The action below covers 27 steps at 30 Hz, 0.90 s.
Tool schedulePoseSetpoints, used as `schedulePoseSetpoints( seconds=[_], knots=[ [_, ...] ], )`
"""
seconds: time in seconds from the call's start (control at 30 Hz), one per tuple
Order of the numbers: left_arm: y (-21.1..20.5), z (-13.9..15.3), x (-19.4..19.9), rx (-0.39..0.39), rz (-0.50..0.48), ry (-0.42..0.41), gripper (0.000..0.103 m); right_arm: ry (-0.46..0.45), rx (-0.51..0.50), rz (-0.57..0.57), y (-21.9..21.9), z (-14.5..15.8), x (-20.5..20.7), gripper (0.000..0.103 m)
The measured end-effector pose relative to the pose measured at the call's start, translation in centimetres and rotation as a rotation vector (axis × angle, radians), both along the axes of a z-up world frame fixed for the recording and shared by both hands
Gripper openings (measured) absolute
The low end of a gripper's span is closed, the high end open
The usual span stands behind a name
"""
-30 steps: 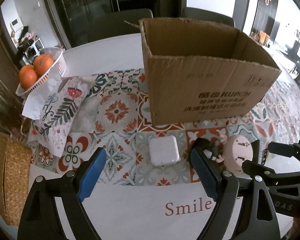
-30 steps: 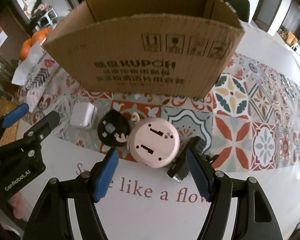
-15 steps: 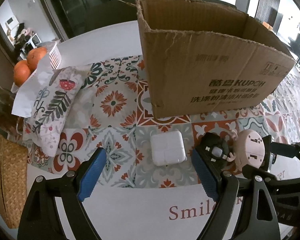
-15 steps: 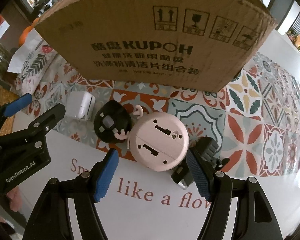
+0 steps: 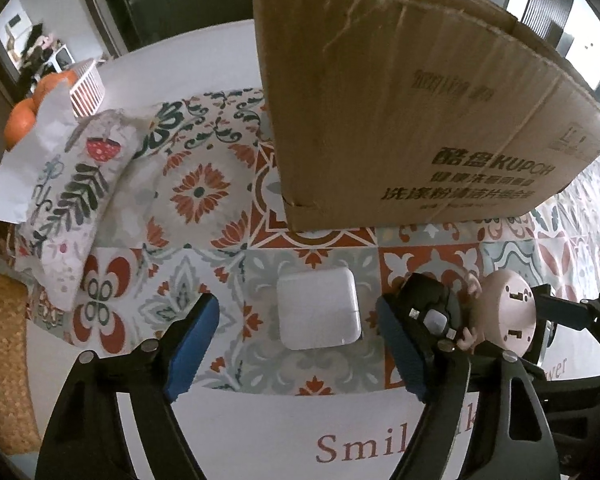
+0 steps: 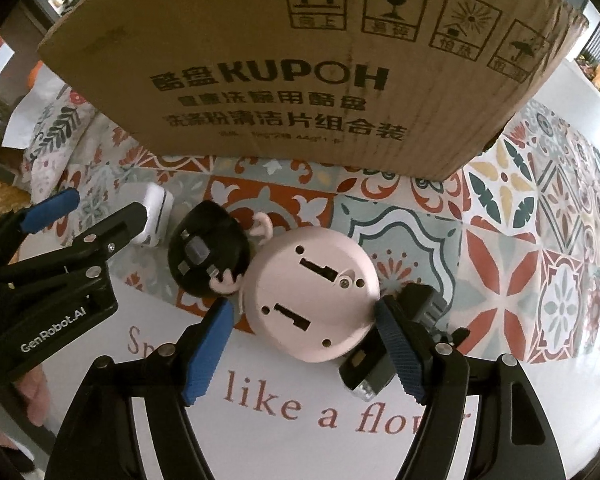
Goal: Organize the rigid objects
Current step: 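Grasp the white square charger with the left gripper while the right gripper grasps the pink gadget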
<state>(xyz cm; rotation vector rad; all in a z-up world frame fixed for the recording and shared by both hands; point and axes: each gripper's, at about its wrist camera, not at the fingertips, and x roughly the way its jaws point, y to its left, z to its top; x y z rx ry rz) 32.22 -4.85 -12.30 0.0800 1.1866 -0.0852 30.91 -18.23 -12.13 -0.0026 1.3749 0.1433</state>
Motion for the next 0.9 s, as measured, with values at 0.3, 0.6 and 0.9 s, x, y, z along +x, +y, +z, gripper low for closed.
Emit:
schedulePoseSetpoints(
  seconds=[0.3,0.6,0.9],
  knots=[
    [0.4,-1.8,1.6,-0.041,0.025,0.027,0.065,-0.005,0.016,-0.007,0.3,-0.6,1.3,0.076],
    [0.4,-3.4,2.9,-0.059,0.028,0.060,0.048,0.003,0.021,-0.010,0.3,-1.6,2.7,0.078],
    [1.0,-4.2,2.8,-0.055,0.006,0.051,0.045,-0.016,0.020,-0.016,0.8,-2.7,2.3,0.076]
  ],
)
